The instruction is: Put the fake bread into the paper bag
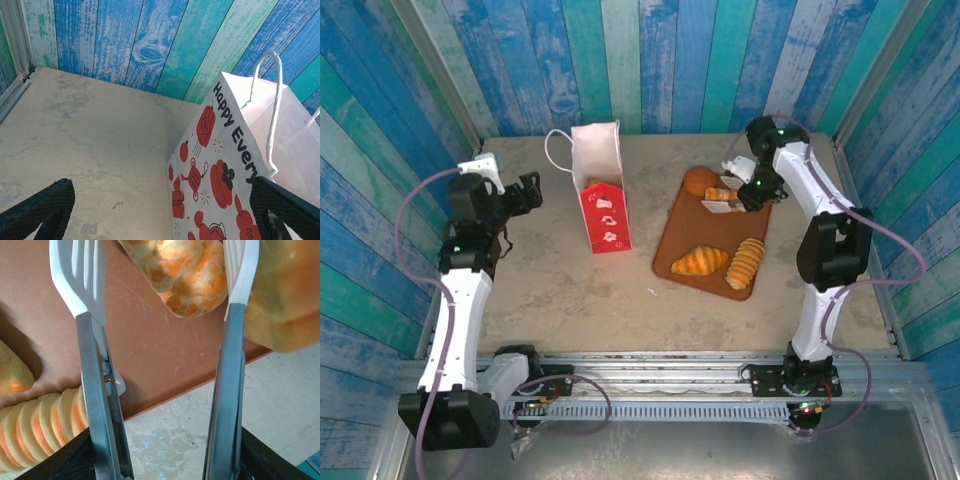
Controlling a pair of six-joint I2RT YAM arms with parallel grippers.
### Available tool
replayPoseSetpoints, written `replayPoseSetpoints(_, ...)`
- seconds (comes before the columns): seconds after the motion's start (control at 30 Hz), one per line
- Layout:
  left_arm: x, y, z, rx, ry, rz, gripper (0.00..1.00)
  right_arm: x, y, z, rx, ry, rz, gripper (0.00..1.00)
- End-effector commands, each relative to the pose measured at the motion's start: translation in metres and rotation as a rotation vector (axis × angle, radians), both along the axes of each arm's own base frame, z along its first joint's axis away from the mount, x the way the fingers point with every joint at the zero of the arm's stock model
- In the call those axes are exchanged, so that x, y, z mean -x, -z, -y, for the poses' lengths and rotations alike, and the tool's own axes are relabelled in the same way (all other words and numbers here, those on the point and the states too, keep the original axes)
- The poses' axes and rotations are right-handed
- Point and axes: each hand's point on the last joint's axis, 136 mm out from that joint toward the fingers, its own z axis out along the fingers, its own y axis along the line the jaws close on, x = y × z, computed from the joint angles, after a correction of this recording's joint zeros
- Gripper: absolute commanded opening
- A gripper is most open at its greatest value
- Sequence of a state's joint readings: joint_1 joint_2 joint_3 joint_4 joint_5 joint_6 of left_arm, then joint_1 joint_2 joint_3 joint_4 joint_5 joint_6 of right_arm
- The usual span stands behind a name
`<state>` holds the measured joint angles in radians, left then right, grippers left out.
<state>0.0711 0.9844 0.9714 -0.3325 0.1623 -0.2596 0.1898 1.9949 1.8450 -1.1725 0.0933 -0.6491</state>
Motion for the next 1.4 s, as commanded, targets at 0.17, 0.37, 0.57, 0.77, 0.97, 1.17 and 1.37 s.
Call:
replayPoseSetpoints(0.17,-0.004,-0.014,-0.001,0.0,-0.003,0.035,0.94,0.01,0.015,-0.008,0.047,-0.153,-0.072,0.5)
replayPoseSetpoints(0.37,-0.005,-0.016,-0.002,0.001,-0.005,0.041,0.94,0.013,0.006,-0.007,0.048,-0.142,-0.053,0.32)
replayPoseSetpoints(0.57,-0.006,-0.019,0.0,0.02,-0.002,0.054,0.94,0.015,-0.019,-0.015,-0.021,-0.101,0.028,0.21)
replayPoseSetpoints(0.77,-0.008,-0.025,0.003,0.055,0.007,0.066,0.94,0.022,-0.054,-0.024,-0.128,-0.034,0.172,0.17)
replayPoseSetpoints(0.97,-0.012,-0.033,0.006,0.116,0.012,0.078,0.94,0.036,-0.105,-0.038,-0.312,0.048,0.363,0.16)
replayPoseSetpoints(1.17,-0.015,-0.041,0.016,0.203,0.049,0.081,0.94,0.062,-0.165,-0.064,-0.581,0.07,0.549,0.16)
replayPoseSetpoints(1.37,-0.019,-0.047,0.029,0.284,0.108,0.075,0.94,0.091,-0.225,-0.099,-0.884,0.023,0.697,0.14)
